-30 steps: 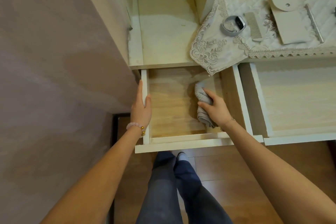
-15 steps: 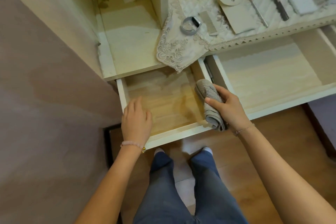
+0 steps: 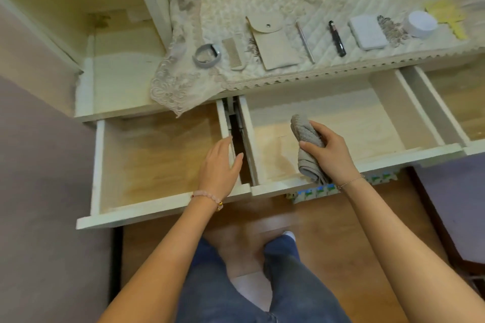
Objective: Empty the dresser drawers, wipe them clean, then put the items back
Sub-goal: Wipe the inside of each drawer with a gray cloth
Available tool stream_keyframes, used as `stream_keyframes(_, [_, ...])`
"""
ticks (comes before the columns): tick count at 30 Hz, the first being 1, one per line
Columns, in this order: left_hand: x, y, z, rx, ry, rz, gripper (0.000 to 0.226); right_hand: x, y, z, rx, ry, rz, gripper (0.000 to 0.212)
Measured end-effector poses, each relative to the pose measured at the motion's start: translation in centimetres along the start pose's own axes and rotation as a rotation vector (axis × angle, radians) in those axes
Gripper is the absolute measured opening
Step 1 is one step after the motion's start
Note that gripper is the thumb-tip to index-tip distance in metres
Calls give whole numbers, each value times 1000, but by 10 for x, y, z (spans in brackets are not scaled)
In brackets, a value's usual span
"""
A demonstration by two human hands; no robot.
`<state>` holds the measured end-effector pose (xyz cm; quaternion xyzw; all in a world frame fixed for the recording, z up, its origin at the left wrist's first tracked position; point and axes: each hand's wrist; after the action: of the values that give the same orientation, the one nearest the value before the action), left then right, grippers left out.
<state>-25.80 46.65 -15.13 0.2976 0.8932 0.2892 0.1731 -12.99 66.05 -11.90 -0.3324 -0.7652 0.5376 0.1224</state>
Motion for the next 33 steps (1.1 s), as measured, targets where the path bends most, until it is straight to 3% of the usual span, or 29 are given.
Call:
stream_keyframes(5, [10, 33, 38, -65, 16, -122, 58, 22, 22, -37, -54, -105, -45, 50])
stream_keyframes(20, [97, 45, 76, -463, 85, -539, 59, 92, 67, -43, -119, -132, 3, 49])
stream_keyframes(33, [99, 38, 92, -398, 133, -523, 48, 127, 89, -17, -282, -205, 0, 52])
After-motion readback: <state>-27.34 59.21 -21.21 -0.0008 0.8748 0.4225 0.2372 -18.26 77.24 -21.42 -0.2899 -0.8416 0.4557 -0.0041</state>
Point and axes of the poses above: each hand's wrist, its own x-axis towards the middle knuckle, its own z-axis out of the palm, y = z × x, and after that the axes turned 1 degree about -z, right-handed
